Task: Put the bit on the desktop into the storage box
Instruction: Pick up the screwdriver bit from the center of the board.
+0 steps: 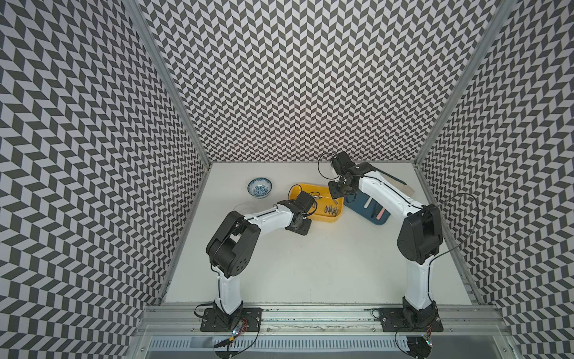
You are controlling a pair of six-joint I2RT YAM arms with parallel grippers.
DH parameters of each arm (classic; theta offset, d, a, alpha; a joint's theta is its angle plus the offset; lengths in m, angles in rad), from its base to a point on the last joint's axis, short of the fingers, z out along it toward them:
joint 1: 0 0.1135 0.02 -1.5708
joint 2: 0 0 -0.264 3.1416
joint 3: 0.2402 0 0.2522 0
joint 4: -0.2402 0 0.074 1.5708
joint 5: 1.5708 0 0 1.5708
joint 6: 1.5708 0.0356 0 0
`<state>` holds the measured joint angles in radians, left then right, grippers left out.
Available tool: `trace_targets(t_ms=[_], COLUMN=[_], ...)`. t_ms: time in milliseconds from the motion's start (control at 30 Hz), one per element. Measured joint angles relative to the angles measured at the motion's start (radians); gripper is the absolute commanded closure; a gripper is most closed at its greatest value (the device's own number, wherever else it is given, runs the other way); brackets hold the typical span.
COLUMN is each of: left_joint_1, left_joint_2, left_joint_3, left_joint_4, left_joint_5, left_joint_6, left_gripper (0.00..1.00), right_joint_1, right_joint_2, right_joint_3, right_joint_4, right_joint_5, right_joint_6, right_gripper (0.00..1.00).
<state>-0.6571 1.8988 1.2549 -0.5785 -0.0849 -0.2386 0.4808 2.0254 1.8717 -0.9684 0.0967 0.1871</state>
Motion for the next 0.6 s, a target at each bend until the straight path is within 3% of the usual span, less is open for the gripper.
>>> trace_targets(t_ms=[600], left_joint_1=[-0.006], left_joint_2=[0.018], left_joint_3=[-0.009], left_joint_4=[0.026], left_joint_5=[0.003], left_joint_6=[0.003], left_gripper=[0.61], right_joint_1=[-0.002], right_joint_2=[0.000], right_joint_3=[0.000], right_joint_4=[0.000], right_joint_5=[-0.005], right_joint_6=[0.000], right_gripper=[0.51])
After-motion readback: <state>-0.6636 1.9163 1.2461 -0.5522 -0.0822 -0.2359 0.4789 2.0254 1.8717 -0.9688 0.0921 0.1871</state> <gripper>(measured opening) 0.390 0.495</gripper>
